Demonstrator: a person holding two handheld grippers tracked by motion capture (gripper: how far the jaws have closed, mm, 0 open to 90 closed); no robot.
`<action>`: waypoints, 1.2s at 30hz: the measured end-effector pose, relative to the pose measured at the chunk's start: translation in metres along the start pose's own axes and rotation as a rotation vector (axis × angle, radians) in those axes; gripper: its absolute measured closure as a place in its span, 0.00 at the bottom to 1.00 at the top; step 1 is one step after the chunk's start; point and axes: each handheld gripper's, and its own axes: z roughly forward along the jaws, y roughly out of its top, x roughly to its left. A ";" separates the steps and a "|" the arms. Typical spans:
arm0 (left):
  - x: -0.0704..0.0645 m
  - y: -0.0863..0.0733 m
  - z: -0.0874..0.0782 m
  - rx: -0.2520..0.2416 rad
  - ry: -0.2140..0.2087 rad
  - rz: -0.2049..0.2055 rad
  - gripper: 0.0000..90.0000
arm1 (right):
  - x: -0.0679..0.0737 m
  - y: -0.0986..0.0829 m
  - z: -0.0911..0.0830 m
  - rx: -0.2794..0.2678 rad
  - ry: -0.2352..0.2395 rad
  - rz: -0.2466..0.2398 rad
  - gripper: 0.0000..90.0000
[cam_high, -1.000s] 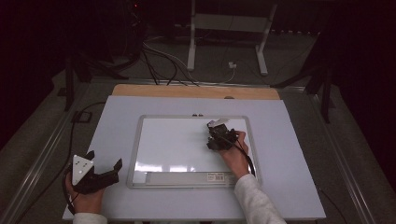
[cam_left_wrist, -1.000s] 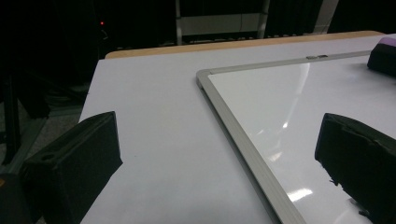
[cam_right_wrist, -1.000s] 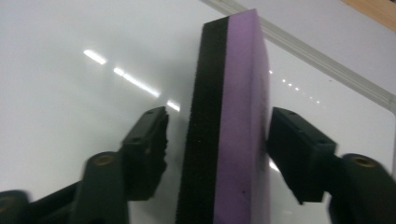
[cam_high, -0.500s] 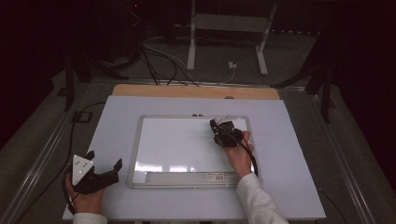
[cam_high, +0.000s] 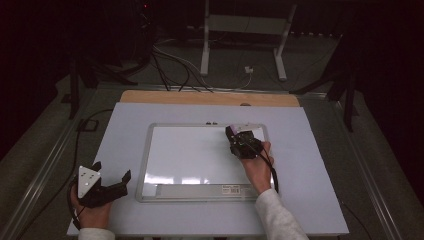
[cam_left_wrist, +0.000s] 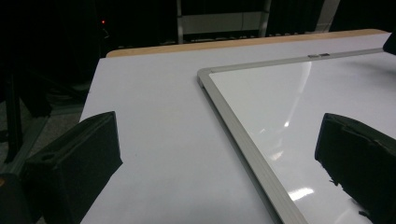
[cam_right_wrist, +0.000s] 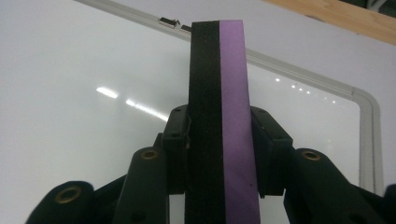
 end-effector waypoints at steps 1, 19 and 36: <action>0.000 0.000 0.000 0.000 0.000 0.000 0.01 | 0.000 0.000 -0.001 -0.003 -0.001 -0.001 0.71; 0.000 0.000 0.000 0.003 -0.001 -0.001 0.01 | -0.010 -0.006 -0.028 -0.057 -0.008 0.012 0.71; -0.001 0.000 0.000 0.001 0.002 -0.002 0.01 | -0.018 -0.027 -0.051 -0.090 -0.004 0.020 0.71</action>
